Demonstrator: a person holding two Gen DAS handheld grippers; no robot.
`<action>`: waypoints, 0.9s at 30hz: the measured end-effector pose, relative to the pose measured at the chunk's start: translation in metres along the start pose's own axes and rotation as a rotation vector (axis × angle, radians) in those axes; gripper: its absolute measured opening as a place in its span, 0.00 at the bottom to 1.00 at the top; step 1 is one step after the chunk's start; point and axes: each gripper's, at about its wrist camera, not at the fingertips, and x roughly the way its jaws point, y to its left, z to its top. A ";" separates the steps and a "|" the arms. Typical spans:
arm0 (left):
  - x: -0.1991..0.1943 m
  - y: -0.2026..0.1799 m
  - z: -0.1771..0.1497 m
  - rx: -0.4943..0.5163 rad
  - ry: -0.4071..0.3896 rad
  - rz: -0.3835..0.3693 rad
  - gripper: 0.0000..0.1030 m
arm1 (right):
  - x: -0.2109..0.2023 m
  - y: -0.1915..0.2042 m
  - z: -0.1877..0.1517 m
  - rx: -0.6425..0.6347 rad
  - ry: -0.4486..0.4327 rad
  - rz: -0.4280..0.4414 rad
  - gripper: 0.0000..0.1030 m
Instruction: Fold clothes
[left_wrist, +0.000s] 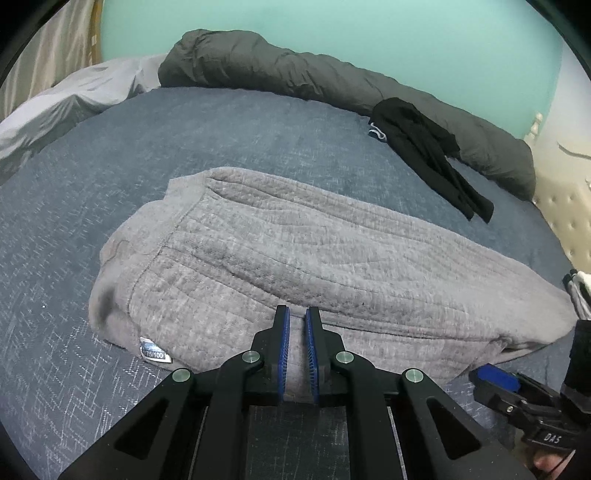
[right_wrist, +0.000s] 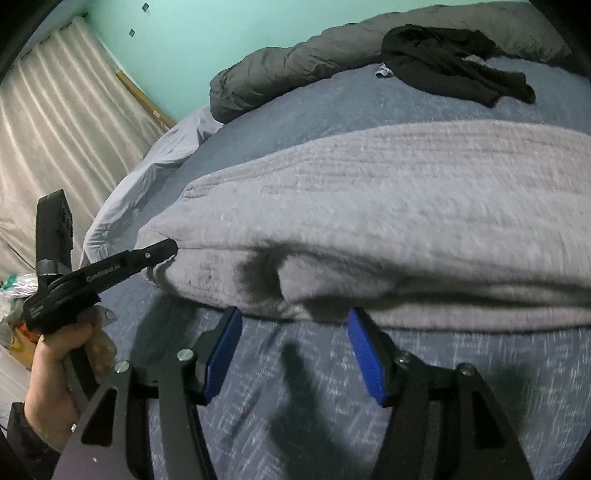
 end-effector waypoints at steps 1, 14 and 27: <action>0.000 0.000 0.001 0.001 0.000 0.000 0.09 | 0.000 0.000 0.001 -0.003 -0.001 -0.003 0.57; 0.006 0.007 -0.002 -0.022 0.017 -0.019 0.09 | -0.014 0.000 0.004 -0.090 0.004 0.035 0.04; 0.008 0.007 0.001 -0.026 0.025 -0.016 0.09 | -0.025 -0.002 -0.014 -0.098 0.105 0.118 0.06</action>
